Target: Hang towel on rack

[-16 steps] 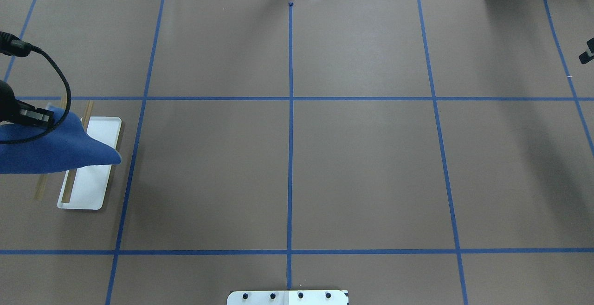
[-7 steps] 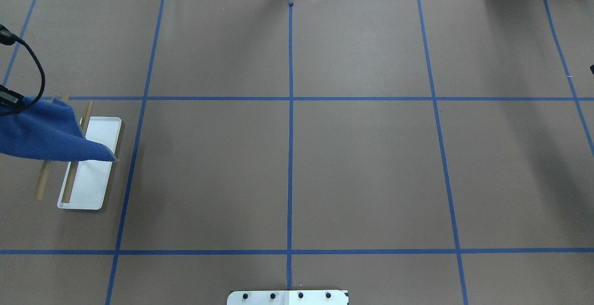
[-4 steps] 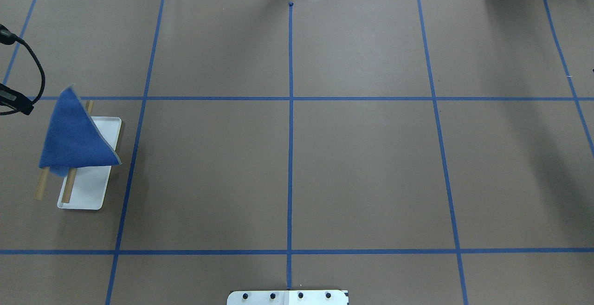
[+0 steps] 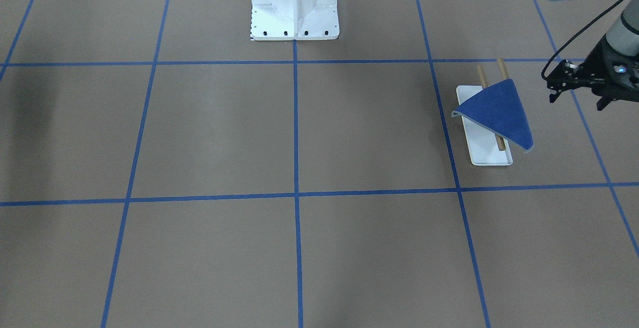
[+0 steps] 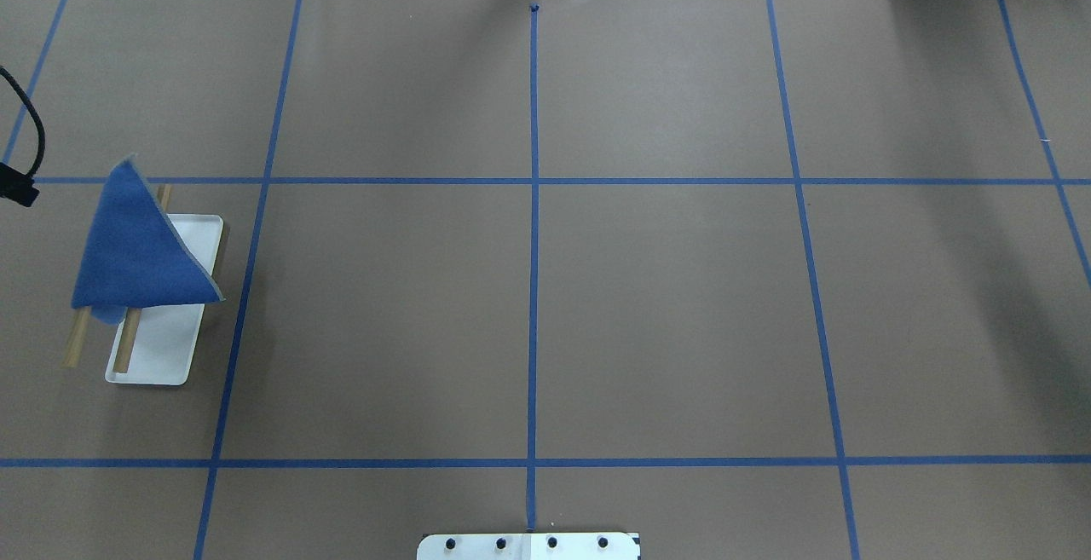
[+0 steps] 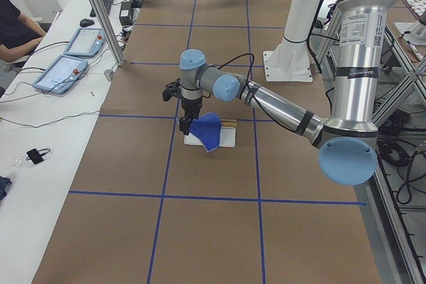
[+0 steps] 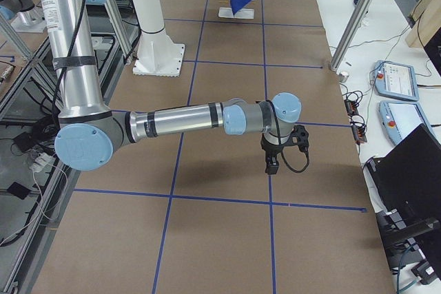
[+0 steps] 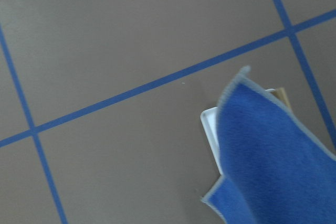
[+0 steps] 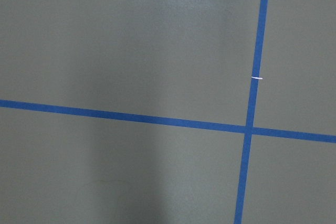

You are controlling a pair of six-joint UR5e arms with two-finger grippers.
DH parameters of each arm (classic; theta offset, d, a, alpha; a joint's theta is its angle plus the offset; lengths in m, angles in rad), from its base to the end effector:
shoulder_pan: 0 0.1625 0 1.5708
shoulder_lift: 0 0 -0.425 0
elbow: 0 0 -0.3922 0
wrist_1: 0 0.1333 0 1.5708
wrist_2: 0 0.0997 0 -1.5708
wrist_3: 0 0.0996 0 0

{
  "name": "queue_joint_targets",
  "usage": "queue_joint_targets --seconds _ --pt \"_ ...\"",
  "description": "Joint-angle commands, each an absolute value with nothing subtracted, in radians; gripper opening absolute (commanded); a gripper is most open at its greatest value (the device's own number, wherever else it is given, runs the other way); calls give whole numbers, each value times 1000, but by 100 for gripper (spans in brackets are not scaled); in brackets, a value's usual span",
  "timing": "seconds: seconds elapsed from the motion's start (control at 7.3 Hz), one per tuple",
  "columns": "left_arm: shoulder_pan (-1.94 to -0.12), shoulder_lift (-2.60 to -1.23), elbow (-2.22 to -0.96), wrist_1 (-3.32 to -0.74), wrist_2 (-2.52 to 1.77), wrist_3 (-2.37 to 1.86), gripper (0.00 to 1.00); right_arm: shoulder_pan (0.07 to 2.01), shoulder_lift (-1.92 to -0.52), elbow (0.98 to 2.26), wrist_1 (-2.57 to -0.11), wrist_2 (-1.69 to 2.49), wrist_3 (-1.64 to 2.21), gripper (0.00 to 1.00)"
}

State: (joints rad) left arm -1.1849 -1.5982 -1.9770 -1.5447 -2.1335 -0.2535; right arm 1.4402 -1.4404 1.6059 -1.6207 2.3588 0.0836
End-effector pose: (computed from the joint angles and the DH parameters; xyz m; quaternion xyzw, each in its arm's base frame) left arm 0.1111 -0.4864 0.4604 0.0991 0.3192 0.1183 0.9350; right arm -0.0094 -0.5527 0.5776 0.0121 -0.3867 -0.0438 0.9211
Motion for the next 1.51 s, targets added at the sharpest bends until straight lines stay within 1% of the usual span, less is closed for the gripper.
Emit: queue_joint_targets --seconds 0.0,0.14,0.41,0.68,1.37 --pt "-1329 -1630 -1893 -1539 -2262 -249 98 1442 -1442 1588 -1631 2358 83 100" --pt "-1412 -1653 -1840 -1529 -2307 -247 98 1475 -1442 1571 -1634 2374 84 100" --pt "-1503 -1655 -1771 -1533 -2330 -197 98 1520 -1450 1566 -1640 2405 83 100" --pt "-1534 -1649 -1665 -1540 -2332 -89 98 1537 -1445 1613 -1747 2407 83 100" --pt "-1569 -1612 -1605 -1546 -2332 -91 98 1539 -1466 1617 -1761 2407 87 100"
